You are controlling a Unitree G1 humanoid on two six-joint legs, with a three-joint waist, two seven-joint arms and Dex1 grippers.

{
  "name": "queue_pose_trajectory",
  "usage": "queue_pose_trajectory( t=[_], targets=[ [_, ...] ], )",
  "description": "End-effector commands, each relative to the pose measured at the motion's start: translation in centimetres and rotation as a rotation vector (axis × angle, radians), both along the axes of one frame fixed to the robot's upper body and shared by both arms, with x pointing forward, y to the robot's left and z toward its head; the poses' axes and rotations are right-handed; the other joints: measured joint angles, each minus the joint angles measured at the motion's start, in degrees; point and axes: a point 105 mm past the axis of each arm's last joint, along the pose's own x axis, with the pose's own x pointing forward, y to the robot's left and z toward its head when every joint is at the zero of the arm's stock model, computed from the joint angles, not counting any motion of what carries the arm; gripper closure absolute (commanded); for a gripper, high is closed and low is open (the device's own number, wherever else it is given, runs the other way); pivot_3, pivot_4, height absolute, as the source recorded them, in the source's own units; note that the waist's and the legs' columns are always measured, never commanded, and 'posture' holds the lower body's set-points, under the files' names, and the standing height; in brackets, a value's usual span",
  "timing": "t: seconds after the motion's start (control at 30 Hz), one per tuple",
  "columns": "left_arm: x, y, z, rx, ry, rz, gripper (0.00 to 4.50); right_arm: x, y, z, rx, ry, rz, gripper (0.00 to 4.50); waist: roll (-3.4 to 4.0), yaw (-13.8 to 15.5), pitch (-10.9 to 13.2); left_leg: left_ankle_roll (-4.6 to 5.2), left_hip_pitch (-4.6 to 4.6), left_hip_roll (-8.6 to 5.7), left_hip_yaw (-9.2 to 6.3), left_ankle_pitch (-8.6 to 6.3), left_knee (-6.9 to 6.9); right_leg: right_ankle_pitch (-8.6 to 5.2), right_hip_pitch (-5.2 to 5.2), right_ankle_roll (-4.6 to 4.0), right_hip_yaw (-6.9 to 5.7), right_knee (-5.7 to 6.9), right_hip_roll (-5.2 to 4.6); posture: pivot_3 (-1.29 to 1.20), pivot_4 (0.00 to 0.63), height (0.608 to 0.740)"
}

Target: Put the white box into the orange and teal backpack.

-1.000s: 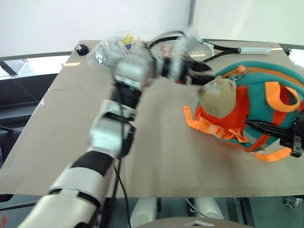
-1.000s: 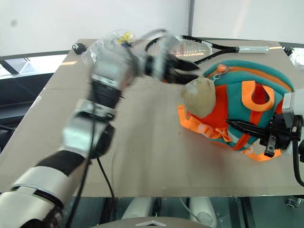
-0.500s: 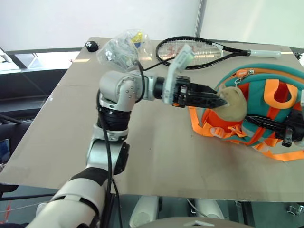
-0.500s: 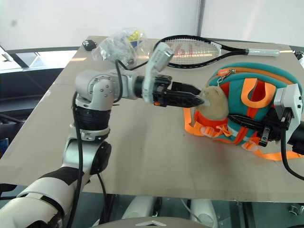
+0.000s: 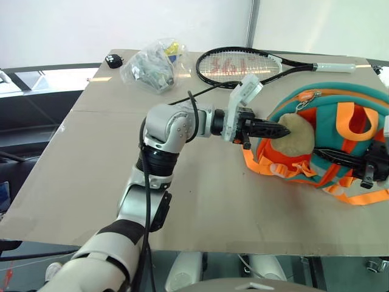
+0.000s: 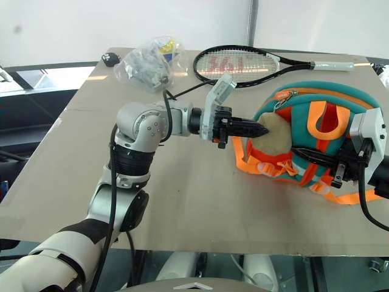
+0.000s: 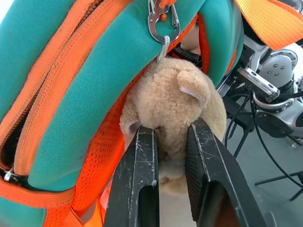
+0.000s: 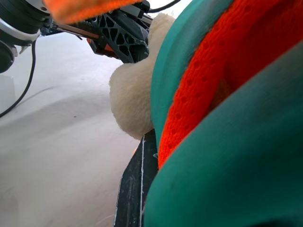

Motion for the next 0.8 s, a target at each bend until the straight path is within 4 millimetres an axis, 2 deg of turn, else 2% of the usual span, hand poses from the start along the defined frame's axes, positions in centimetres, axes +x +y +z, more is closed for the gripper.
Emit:
queue_pose_trajectory(
  t=[0.03, 0.13, 0.23, 0.33, 0.37, 0.47, 0.53, 0.57, 0.63, 0.73, 0.8],
  targets=[
    [-0.2, 1.8, 2.3, -0.086, -0.050, -0.029, 4.34, 1.1, -1.2, 1.5, 0.001, -0.088, -0.095, 4.50, 0.00, -0.2, 0.0, 0.00, 0.00, 0.00, 0.00, 0.00, 0.00, 0.00, 0.00, 0.00, 0.00, 0.00, 0.00, 0.00, 0.150, 0.740],
    [0.9, 4.7, 3.7, -0.087, -0.113, 0.012, 4.34, 2.8, -2.9, 3.4, 0.073, -0.168, -0.212, 4.50, 0.01, -1.0, 0.0, 0.00, 0.02, 0.01, 0.03, 0.00, -0.01, 0.00, -0.03, -0.01, 0.02, 0.03, 0.03, 0.00, 0.150, 0.740],
    [2.1, 6.5, 4.6, -0.080, -0.154, 0.063, 4.34, 3.7, -4.2, 5.2, 0.165, -0.210, -0.281, 4.50, 0.03, -1.2, 0.0, -0.01, 0.04, 0.01, 0.03, 0.01, -0.03, 0.00, -0.04, -0.01, 0.02, 0.04, 0.03, 0.00, 0.150, 0.740],
    [3.7, 7.9, 3.9, -0.033, -0.171, 0.143, 4.34, 4.7, -5.7, 6.2, 0.211, -0.241, -0.370, 4.50, 0.03, -1.2, 0.0, -0.01, -0.01, 0.00, 0.01, 0.01, -0.05, 0.00, -0.04, -0.01, -0.01, -0.02, 0.01, 0.00, 0.150, 0.740],
    [4.3, 8.3, 3.1, -0.002, -0.167, 0.170, 4.34, 5.0, -6.3, 6.5, 0.226, -0.252, -0.402, 4.50, 0.02, -1.2, 0.0, -0.01, -0.02, 0.00, 0.02, 0.01, -0.06, 0.00, -0.05, -0.01, 0.00, -0.04, 0.00, 0.00, 0.150, 0.740],
    [4.7, 8.8, -1.9, 0.134, -0.115, 0.198, 4.34, 5.9, -7.8, 6.7, 0.266, -0.258, -0.501, 4.50, 0.08, -1.2, 0.0, -0.01, -0.13, -0.01, -0.01, 0.00, -0.09, 0.00, -0.11, 0.00, -0.05, -0.11, -0.01, 0.00, 0.150, 0.740],
    [4.2, 9.1, -4.4, 0.193, -0.089, 0.195, 4.34, 6.2, -8.3, 6.7, 0.271, -0.262, -0.545, 4.50, 0.11, -1.2, -0.1, -0.01, -0.09, 0.00, 0.09, 0.00, -0.11, -0.01, -0.11, 0.01, 0.06, -0.09, -0.04, 0.00, 0.150, 0.740],
    [3.4, 9.4, -6.6, 0.250, -0.067, 0.190, 4.34, 6.4, -8.7, 6.7, 0.273, -0.261, -0.575, 4.50, 0.11, -1.3, -0.1, -0.01, -0.12, 0.02, 0.09, 0.00, -0.13, -0.01, -0.16, 0.01, 0.07, -0.09, -0.04, 0.00, 0.150, 0.740],
    [2.0, 9.7, -9.5, 0.314, -0.021, 0.176, 4.34, 6.6, -9.1, 6.5, 0.265, -0.264, -0.618, 4.50, 0.11, -1.4, -0.1, -0.01, -0.15, 0.03, 0.13, 0.00, -0.15, -0.01, -0.28, 0.01, 0.19, -0.05, -0.03, 0.00, 0.150, 0.740],
    [1.2, 9.8, -12.1, 0.357, 0.032, 0.217, 4.34, 6.8, -9.6, 6.5, 0.263, -0.270, -0.659, 4.50, 0.10, -1.2, -0.1, 0.00, -0.18, 0.05, 0.11, 0.00, -0.16, 0.01, -0.33, -0.01, 0.22, -0.01, -0.04, 0.00, 0.150, 0.740],
    [1.4, 9.6, -12.8, 0.365, 0.031, 0.253, 4.34, 6.7, -9.7, 6.5, 0.261, -0.272, -0.665, 4.50, 0.12, -1.0, -0.1, 0.01, -0.09, 0.02, 0.09, 0.00, -0.13, 0.02, -0.24, -0.02, 0.22, 0.03, -0.05, 0.00, 0.150, 0.740]
  ],
)
